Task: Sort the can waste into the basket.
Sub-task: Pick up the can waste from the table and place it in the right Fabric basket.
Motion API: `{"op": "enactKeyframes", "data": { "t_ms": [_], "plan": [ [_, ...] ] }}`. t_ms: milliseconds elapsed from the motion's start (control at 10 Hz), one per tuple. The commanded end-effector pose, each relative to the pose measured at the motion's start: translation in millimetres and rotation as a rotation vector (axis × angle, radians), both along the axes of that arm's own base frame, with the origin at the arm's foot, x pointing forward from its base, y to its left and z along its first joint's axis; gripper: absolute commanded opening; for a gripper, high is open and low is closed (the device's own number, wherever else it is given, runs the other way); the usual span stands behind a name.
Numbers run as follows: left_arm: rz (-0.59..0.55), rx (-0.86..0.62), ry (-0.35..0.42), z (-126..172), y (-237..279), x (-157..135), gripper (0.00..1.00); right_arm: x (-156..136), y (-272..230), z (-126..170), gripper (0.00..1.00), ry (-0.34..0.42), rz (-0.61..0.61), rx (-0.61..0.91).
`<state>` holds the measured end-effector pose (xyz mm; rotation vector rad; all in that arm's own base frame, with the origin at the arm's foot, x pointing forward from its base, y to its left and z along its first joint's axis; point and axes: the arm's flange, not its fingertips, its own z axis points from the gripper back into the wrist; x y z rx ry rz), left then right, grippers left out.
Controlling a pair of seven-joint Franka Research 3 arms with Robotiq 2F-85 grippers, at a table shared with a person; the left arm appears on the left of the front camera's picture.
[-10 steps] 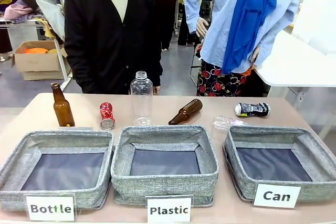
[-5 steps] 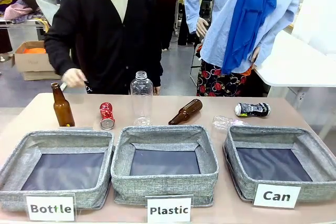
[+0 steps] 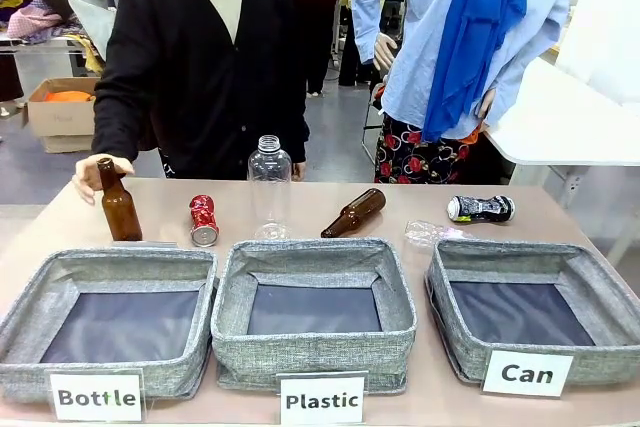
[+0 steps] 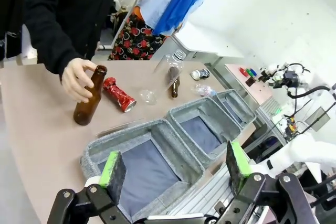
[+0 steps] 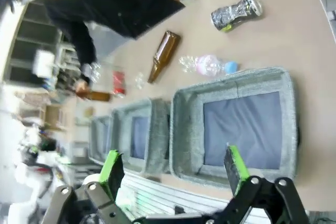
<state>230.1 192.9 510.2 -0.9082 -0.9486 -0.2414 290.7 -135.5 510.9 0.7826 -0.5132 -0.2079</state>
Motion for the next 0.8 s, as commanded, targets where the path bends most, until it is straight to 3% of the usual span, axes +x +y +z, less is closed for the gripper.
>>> {"op": "enactKeyframes", "data": {
  "t_ms": [0,300,500,600,700],
  "plan": [
    [-0.009,-0.001,-0.027,2,2,1,1.0,46,27,18,1.0,0.084,0.093,-0.228],
    [-0.009,-0.001,-0.027,2,2,1,1.0,115,73,7,1.0,0.226,0.022,-0.485],
    [-0.009,-0.001,-0.027,2,2,1,1.0,130,94,-1,1.0,0.239,-0.043,-0.613],
    [-0.009,-0.001,-0.027,2,2,1,1.0,116,95,4,1.0,0.195,-0.075,-0.642],
    [-0.009,-0.001,-0.027,2,2,1,1.0,130,92,-7,1.0,0.201,0.013,-0.552]
  ]
}}
